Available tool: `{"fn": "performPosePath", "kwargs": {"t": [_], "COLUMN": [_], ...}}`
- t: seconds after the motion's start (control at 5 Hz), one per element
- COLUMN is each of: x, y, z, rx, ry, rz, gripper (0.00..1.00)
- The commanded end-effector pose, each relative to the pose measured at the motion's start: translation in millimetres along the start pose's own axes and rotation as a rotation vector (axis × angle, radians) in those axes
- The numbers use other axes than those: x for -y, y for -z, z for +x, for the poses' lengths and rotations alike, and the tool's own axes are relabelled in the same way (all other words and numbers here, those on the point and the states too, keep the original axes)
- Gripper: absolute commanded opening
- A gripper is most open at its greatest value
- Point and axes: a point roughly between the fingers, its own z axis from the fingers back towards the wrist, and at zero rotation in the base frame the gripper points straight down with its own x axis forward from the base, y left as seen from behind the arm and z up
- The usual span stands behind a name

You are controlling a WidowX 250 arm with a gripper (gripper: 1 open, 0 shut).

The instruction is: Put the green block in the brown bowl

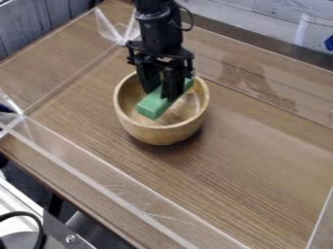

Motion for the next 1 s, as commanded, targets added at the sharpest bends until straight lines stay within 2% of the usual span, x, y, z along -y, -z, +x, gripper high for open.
{"fn": "performPosePath", "kwargs": {"t": [0.0,0.8], "x": [2.3,2.5], "y": [-18.6,-17.2], "z": [12.8,16.9], "rx": [0.063,0.059], "ry": [0.017,0.016], "rz": [0.014,0.009], "gripper": [0.0,0.0]}}
